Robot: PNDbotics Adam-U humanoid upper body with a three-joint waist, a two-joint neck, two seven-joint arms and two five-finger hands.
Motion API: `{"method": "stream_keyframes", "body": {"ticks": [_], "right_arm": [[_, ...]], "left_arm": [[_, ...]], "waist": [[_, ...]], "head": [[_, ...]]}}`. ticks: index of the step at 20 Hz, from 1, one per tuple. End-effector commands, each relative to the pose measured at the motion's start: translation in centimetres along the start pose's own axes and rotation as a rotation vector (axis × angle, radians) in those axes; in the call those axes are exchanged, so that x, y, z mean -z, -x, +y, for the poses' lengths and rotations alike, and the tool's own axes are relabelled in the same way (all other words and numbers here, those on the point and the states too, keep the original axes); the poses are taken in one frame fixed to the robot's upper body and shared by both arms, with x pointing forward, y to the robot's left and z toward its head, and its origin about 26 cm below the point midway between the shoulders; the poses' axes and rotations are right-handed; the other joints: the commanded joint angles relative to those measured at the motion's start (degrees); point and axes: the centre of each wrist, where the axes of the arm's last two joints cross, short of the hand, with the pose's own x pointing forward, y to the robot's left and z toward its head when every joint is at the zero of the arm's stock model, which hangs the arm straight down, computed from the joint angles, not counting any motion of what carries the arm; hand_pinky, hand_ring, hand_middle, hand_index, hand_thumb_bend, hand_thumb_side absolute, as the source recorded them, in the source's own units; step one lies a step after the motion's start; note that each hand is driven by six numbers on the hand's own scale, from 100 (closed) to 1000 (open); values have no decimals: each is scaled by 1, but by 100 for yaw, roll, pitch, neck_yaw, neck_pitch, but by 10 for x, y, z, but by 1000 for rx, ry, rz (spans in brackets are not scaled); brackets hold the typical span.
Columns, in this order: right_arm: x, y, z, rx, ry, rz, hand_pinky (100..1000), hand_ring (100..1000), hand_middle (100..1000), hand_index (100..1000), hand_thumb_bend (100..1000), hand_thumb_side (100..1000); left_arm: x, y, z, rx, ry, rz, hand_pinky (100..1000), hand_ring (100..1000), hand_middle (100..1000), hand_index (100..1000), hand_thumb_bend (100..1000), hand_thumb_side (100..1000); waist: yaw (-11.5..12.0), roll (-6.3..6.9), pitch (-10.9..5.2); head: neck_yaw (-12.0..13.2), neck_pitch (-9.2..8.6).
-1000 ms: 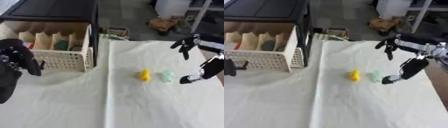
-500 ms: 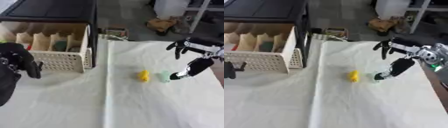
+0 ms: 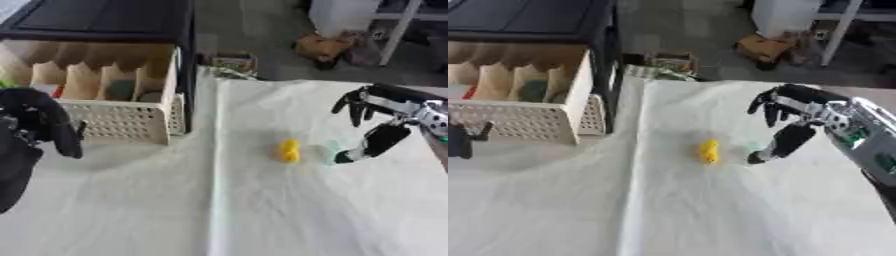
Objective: Pick up objects from table and place into drawer.
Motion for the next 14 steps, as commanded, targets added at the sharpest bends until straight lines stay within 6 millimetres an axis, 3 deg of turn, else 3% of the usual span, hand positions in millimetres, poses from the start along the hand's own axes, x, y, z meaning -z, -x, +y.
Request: {"method": "stream_keyframes", "body": {"ticks": [1, 14], "right_arm": [[-3, 2, -11, -22, 17, 15, 628, 636, 446, 817, 694, 261], [8, 14, 7, 4, 17, 84, 567, 626, 444, 765, 673, 261]], "left_arm": [[4, -5, 2, 18, 12, -7, 427, 434, 570, 746, 100, 528], [4, -3, 0, 19, 5, 5, 428, 436, 567, 740, 100, 528]], "waist": [[5, -4, -92], [26, -16, -60]], "head": [[-8, -43], [-7, -31]]}}
